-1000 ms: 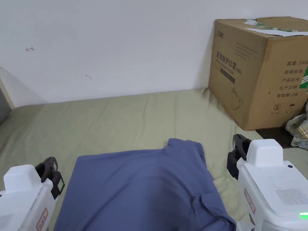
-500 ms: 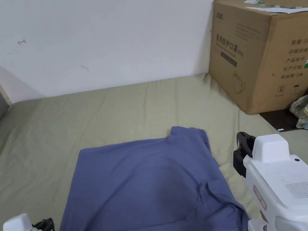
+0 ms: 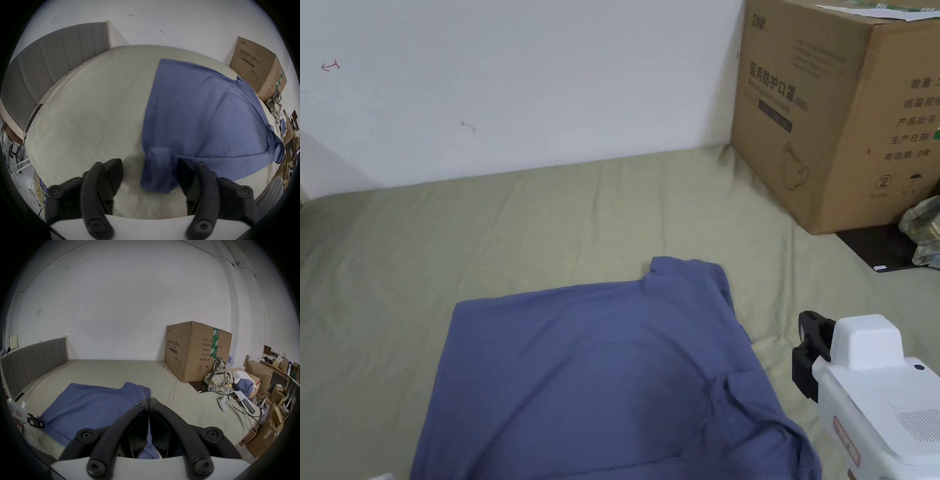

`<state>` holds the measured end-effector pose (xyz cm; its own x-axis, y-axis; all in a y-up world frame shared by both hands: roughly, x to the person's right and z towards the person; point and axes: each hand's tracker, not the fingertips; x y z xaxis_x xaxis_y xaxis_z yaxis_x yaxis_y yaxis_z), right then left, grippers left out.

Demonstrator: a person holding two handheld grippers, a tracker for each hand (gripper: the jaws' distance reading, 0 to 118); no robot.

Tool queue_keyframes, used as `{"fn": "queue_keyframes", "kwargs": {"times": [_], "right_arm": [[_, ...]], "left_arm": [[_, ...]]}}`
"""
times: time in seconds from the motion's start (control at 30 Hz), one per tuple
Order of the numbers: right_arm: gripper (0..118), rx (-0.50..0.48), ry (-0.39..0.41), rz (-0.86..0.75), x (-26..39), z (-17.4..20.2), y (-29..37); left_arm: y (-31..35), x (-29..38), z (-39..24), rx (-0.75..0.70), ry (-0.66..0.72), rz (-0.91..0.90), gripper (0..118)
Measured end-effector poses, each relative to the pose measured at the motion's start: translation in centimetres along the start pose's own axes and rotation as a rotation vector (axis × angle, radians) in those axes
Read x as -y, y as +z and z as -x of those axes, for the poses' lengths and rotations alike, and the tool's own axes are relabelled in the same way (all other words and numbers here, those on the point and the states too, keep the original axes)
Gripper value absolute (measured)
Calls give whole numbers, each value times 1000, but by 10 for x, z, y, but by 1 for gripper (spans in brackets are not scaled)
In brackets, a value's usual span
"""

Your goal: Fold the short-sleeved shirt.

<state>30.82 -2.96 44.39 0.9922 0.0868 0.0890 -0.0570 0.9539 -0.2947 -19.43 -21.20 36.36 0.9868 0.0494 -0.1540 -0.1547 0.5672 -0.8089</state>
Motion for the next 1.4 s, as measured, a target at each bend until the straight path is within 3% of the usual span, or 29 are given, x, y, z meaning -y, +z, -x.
{"fn": "queue_keyframes", "kwargs": {"times": [0.07, 0.1, 0.13, 0.17, 0.2, 0.23, 0.27, 0.3, 0.33, 0.43, 0.5, 0.53, 0.63, 0.67, 0.73, 1.0, 1.03, 1.4], "right_arm": [[0, 0, -10, 29, 7, -2, -3], [0, -1, -19, 53, 10, -3, -6], [0, 0, -28, 87, 16, -5, -9], [5, 3, -42, 118, 23, -7, -12], [19, 2, -54, 149, 31, -8, -15], [43, 4, -57, 192, 42, -9, -20], [80, 19, -50, 237, 54, -12, -25], [101, 11, -53, 283, 67, -13, -32], [110, 12, -39, 351, 81, -14, -40], [109, 13, -7, 481, 123, -13, -57], [97, -6, 9, 562, 144, -12, -68], [87, -14, -2, 585, 150, -13, -71], [16, -18, -27, 607, 163, -13, -80], [7, -30, -26, 607, 164, -15, -81], [7, -69, -33, 599, 160, -15, -79], [7, -64, -23, 389, 92, -16, -65], [7, -95, -26, 284, 78, -14, -70], [7, -99, -6, 290, 30, -1, -193]], "left_arm": [[4, 1, -6, -11, -9, -7, 52], [7, -1, -7, -5, -8, -15, 39], [9, -3, -7, 13, -4, -25, 14], [11, -5, -10, 18, -8, -35, 3], [14, -4, -12, 10, -15, -31, 2], [17, -4, -12, 10, -30, -40, 2], [20, -4, -12, 10, -30, -52, 2], [24, -5, -11, 10, -30, -64, 2], [27, -4, -10, 15, -19, -76, 2], [36, -7, -8, 32, -3, -95, 2], [36, -7, -6, 36, -7, -100, 2], [38, -8, -7, 38, -11, -103, 2], [40, -9, -9, 34, -21, -110, 2], [41, -9, -9, 34, -21, -112, 2], [43, -11, -10, 40, -17, -113, 2], [63, -42, -7, 70, 34, -204, 2], [63, -50, -7, 73, 40, -216, 2], [-4, -150, -26, 43, 27, -186, 2]]}}
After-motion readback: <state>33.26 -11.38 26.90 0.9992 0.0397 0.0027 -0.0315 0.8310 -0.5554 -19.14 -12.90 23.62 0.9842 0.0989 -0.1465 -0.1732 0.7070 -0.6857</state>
